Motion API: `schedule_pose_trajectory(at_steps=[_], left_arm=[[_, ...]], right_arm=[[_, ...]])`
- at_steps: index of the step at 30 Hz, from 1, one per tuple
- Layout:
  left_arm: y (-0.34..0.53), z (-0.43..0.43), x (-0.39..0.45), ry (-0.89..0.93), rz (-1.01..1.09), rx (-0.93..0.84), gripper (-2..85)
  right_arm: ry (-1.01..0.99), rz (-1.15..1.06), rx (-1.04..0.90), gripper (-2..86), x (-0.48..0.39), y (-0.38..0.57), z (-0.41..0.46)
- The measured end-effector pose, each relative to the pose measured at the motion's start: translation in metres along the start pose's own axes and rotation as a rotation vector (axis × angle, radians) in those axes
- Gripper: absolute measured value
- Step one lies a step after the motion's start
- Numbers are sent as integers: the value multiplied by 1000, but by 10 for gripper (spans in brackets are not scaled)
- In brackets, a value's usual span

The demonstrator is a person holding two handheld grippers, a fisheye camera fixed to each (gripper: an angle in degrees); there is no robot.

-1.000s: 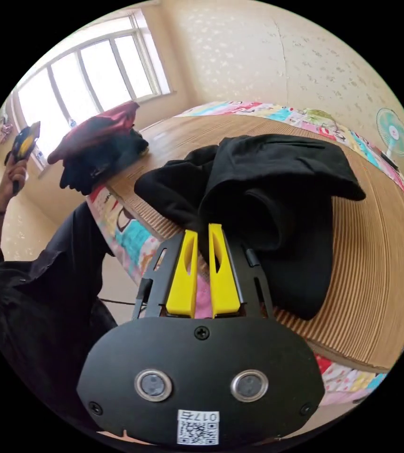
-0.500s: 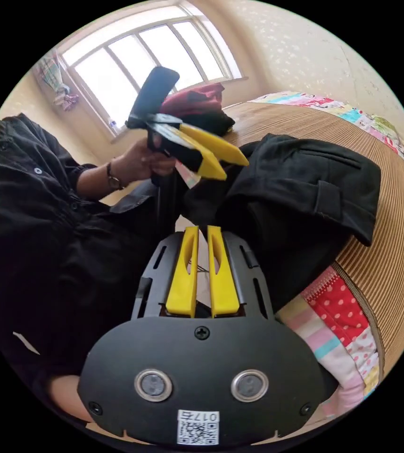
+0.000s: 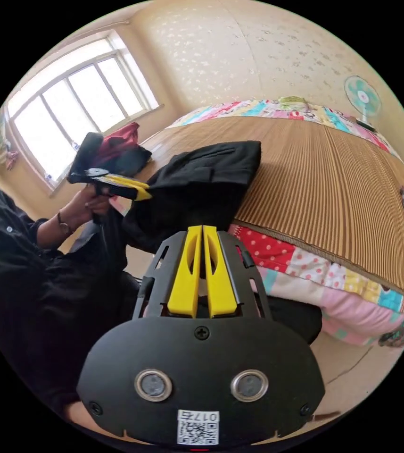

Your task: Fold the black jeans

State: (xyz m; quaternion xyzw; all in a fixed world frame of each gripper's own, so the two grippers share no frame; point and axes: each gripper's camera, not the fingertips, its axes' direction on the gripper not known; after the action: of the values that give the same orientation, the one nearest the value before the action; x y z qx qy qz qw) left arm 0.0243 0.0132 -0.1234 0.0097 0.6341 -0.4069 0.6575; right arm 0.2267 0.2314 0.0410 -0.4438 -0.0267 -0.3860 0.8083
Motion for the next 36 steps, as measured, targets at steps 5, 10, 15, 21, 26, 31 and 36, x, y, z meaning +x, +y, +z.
schedule_pose_trajectory(at_steps=[5, 10, 15, 21, 26, 31, 36], left_arm=[[22, -101, -28, 149, -113, 275, 7], [24, -140, -30, 85, -100, 302, -3], [39, -183, -34, 74, -124, 352, -6], [61, -260, -37, 76, -42, 391, -6], [77, -287, -46, 111, -51, 433, -5], [106, -298, -64, 326, -49, 613, -6], [117, -316, -67, 368, -33, 557, 29]], right_arm=[[91, -37, 80, 75, 0, -20, 5], [163, -284, 64, 135, -34, -77, 50], [199, -262, 224, 173, -52, -108, 33], [52, -518, 230, 185, -78, -125, 9], [-27, -819, 45, 156, -110, -144, 18], [-258, -614, -66, 69, -89, -170, 41], [-902, -199, -22, 55, -22, -173, 60]])
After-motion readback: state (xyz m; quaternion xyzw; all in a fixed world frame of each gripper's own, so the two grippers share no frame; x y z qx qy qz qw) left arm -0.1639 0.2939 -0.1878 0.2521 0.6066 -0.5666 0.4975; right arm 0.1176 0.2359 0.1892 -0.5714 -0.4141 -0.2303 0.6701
